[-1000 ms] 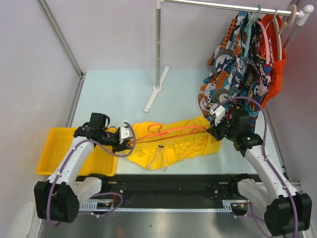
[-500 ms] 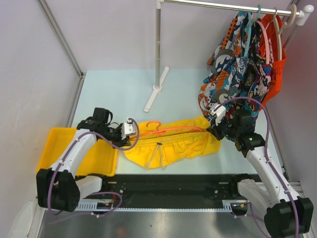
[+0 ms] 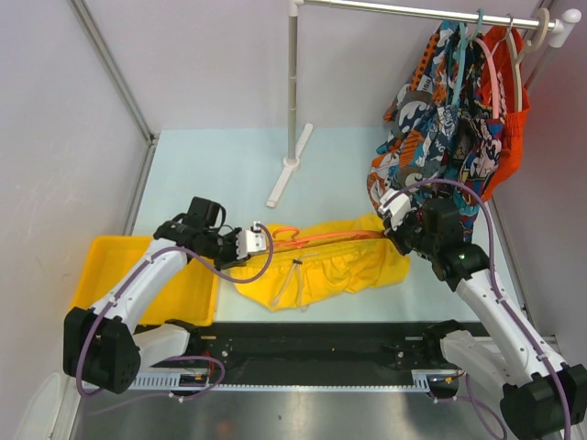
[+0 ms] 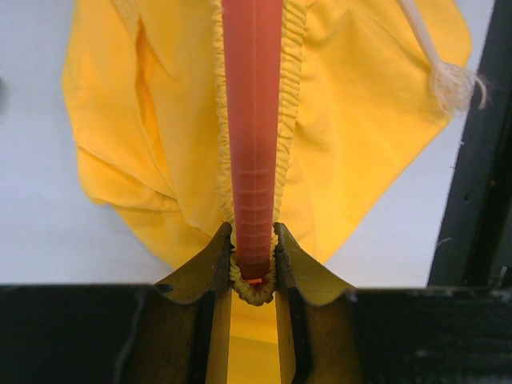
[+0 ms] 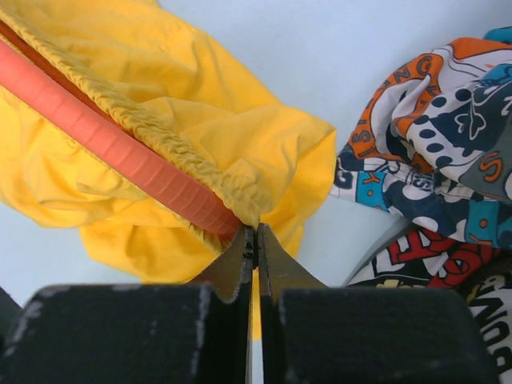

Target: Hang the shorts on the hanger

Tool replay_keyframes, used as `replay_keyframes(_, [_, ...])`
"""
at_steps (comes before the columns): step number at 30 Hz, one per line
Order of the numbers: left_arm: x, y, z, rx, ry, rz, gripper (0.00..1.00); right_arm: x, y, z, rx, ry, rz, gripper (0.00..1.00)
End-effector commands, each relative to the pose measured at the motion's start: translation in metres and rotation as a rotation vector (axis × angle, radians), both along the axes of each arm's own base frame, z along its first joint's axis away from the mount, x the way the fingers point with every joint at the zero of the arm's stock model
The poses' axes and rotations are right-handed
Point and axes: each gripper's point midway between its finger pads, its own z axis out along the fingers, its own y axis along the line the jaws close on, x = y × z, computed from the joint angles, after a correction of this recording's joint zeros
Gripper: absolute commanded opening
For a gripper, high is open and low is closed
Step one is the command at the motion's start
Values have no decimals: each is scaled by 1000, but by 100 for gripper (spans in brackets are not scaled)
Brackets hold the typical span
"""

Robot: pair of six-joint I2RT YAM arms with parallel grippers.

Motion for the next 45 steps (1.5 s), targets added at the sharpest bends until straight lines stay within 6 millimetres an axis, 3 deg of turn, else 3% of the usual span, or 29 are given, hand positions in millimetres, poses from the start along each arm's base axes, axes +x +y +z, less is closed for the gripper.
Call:
replay_keyframes(1, [-10,54,-24,238,16,93,0,31,-61,34,-166,-163,-225,0])
replay_keyframes(7, [-6,66,-31,289,21,111,0,35,-70,38,-188,-183,-219,0])
replay_keyframes(12, [10,63,-17,302,6,141,0,27,-43,48,-170,-198,-125,0])
replay_keyframes(15, [15,51,-6,283,-1,140,0,23,-23,53,-163,-201,-80,0])
replay_keyframes(18, [16,40,-1,285,-11,123,0,18,-4,58,-164,-215,-34,0])
replay_keyframes(22, [14,34,-1,274,-9,117,0,13,7,63,-198,-246,7,0])
replay_keyframes(24, [10,39,-7,300,-9,104,0,18,-4,63,-242,-257,-28,0])
replay_keyframes(30, [7,61,-18,359,-13,119,0,34,-61,60,-342,-258,-108,0])
replay_keyframes(33, [12,69,-20,384,-11,136,0,39,-75,62,-369,-271,-116,0])
replay_keyframes(35, [14,68,-19,388,-7,148,0,36,-65,68,-341,-285,-75,0])
replay_keyframes(38, [20,55,-11,381,-2,149,0,28,-35,78,-281,-270,-34,0])
replay_keyframes(39, [24,52,-5,390,-18,150,0,19,-9,82,-264,-282,37,0])
replay_keyframes(41, [25,44,-4,394,-22,140,0,13,9,96,-234,-302,51,0])
replay_keyframes(42, [27,42,-2,395,-22,143,0,3,30,100,-226,-315,106,0])
replay_keyframes(45, [25,47,-7,421,-6,151,0,-3,38,108,-242,-332,102,0])
